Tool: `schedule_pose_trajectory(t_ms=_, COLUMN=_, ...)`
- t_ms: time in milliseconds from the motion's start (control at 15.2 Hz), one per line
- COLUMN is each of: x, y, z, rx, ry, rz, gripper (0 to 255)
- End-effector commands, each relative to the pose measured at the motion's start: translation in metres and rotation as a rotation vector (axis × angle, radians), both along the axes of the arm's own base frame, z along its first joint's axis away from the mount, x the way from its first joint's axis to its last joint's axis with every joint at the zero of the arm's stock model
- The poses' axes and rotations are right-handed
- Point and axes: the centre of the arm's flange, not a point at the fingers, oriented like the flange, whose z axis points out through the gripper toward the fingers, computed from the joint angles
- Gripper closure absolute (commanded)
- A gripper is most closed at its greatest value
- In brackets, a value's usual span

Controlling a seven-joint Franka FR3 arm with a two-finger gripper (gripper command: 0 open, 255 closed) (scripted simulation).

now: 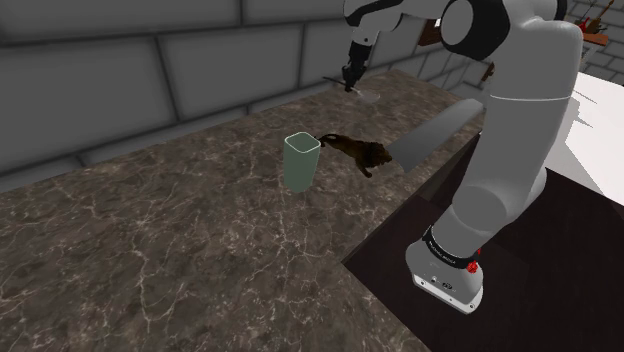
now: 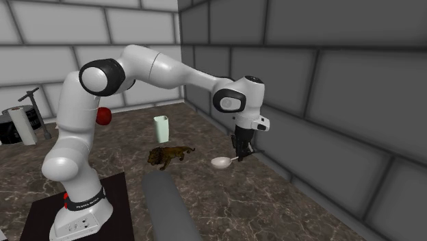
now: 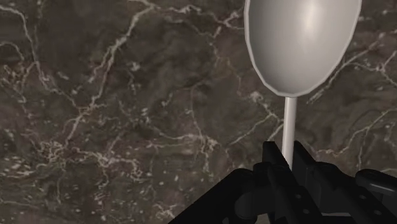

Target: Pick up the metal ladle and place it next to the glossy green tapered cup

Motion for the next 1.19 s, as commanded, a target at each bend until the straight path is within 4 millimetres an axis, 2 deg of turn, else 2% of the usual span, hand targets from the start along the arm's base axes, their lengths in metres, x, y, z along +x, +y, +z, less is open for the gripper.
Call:
schedule_pose_trajectory(t_ms=0, x=0.001, y=0.0, z=0.012, rx=0.0, ry=0.0, rz=0.0, gripper=255)
schedule_pose_trajectory(t_ms=1122, x=0.001, y=0.0, z=0.101, rx=0.0, ry=0.0, rz=0.0, gripper=255)
